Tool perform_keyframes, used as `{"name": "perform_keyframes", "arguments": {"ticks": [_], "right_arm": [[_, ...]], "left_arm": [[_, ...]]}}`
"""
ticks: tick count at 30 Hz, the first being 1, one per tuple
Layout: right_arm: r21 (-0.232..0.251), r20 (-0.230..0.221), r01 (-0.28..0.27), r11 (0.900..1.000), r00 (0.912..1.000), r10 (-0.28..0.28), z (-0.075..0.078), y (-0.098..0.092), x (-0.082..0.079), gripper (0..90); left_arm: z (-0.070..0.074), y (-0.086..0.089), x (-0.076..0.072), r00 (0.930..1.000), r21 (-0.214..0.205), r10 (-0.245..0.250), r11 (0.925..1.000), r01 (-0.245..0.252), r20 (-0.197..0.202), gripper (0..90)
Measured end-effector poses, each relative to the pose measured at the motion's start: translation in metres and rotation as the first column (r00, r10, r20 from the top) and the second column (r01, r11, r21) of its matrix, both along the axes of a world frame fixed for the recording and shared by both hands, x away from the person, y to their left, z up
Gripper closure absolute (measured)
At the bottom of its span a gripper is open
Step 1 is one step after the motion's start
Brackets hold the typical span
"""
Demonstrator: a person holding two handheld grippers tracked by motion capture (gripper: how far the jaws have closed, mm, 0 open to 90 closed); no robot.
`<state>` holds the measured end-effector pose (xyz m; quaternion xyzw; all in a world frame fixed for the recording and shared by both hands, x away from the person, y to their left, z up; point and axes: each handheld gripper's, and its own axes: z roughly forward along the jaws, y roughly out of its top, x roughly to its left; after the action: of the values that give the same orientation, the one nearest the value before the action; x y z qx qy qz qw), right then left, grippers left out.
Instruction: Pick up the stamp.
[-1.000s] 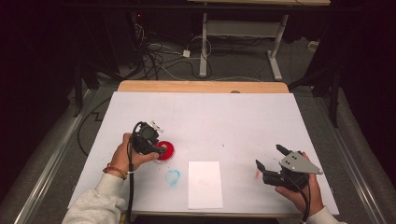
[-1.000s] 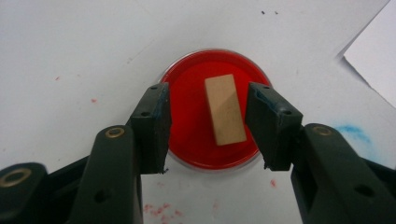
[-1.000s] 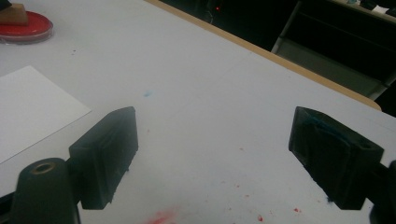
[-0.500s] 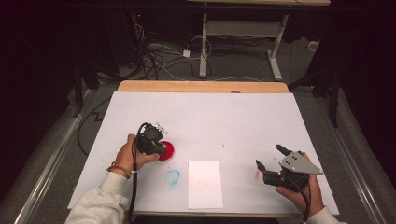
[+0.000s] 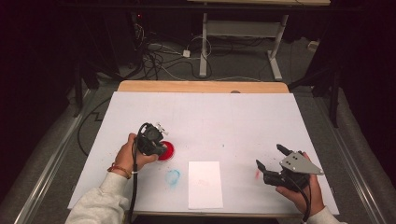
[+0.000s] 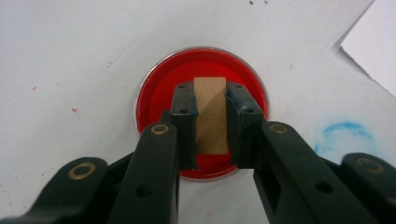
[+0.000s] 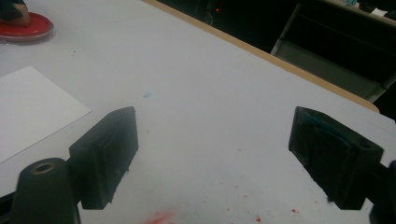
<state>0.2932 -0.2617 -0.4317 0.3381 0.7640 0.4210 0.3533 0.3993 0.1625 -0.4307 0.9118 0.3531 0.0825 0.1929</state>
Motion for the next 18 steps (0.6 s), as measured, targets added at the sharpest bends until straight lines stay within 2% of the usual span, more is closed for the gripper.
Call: {"name": "perform_keyframes", "arguments": {"ticks": [2,3,9,13,18], "right_arm": [[0.001,0.001,0.001,1.0,1.0,-0.001,0.0,0.0,0.0,16.1],[0.001,0.001,0.001,1.0,1.0,-0.001,0.0,0.0,0.0,16.1],[-0.008,0.001,-0.002,1.0,1.0,0.002,0.0,0.0,0.0,16.2],[-0.01,-0.001,-0.004,0.9999,1.0,0.004,-0.001,0.001,0.0,16.2],[-0.012,-0.005,-0.003,0.9999,1.0,0.003,-0.001,0.002,0.0,16.2]], "left_arm": [[0.011,0.003,-0.004,0.9998,-0.026,0.0,0.9997,0.001,0.019,73.7],[0.011,0.003,-0.004,0.9998,-0.026,0.0,0.9997,0.001,0.019,73.7],[0.038,0.011,-0.013,0.9971,-0.068,0.002,0.9977,0.003,0.076,73.7],[0.048,0.013,-0.017,0.9953,-0.068,-0.001,0.9976,0.007,0.096,73.7],[0.045,0.012,-0.015,0.9962,-0.055,-0.003,0.9985,0.008,0.087,73.7]]}}
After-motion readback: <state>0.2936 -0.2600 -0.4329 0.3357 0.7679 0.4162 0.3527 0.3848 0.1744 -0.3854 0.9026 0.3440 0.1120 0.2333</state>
